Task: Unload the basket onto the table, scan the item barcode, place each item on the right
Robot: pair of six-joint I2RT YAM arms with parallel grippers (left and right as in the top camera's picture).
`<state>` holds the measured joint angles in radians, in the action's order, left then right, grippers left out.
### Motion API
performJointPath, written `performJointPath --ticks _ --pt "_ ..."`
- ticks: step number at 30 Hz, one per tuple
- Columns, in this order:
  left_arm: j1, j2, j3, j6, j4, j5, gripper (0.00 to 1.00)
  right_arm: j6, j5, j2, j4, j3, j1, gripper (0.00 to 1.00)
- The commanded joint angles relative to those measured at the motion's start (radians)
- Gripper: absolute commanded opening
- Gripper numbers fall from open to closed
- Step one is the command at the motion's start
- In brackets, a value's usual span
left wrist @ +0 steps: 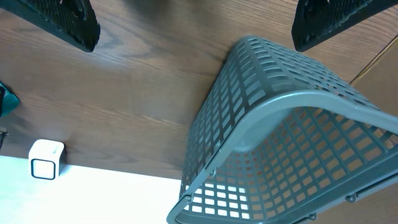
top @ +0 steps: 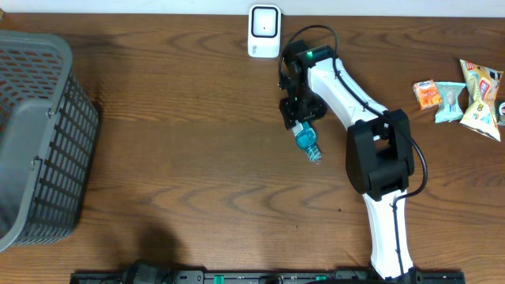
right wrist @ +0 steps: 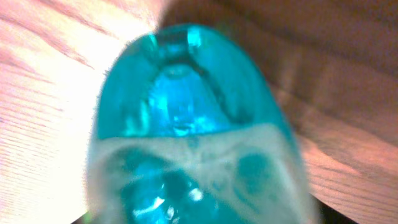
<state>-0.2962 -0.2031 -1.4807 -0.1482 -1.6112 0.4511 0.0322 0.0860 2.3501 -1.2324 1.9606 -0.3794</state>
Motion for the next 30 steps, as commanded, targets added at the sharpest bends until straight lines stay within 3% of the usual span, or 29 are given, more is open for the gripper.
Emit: performJointPath --ticks 1,7,13,14,18,19,30 --pt "0.0 -0.005 -0.003 0.017 -0.078 0.006 0.98 -0.007 -0.009 0.015 -0.005 0.024 -0.008 0.56" --pt "0.0 -0.005 -0.003 0.017 -0.078 0.006 0.98 -0.003 -0.008 -0.01 -0.061 0.105 -0.005 0.6" --pt "0.0 -0.005 -0.003 0.017 -0.078 0.006 0.98 -0.003 -0.005 -0.189 -0.16 0.155 -0.005 0.64" --pt "0.0 -0.005 -0.003 0.017 -0.078 0.006 0.98 -0.003 -0.005 -0.227 -0.18 0.154 -0.005 0.86" --pt "0.0 -0.005 -0.003 0.017 -0.078 0.006 0.98 0.033 -0.005 -0.305 -0.196 0.101 -0.005 0.91" --pt "0.0 -0.005 -0.003 0.017 -0.078 0.006 0.98 0.035 -0.005 -0.309 -0.197 0.083 -0.005 0.99" --pt "0.0 -0.005 -0.003 0.017 -0.078 0.006 0.98 -0.015 -0.017 -0.302 0.014 -0.314 -0.005 0.99"
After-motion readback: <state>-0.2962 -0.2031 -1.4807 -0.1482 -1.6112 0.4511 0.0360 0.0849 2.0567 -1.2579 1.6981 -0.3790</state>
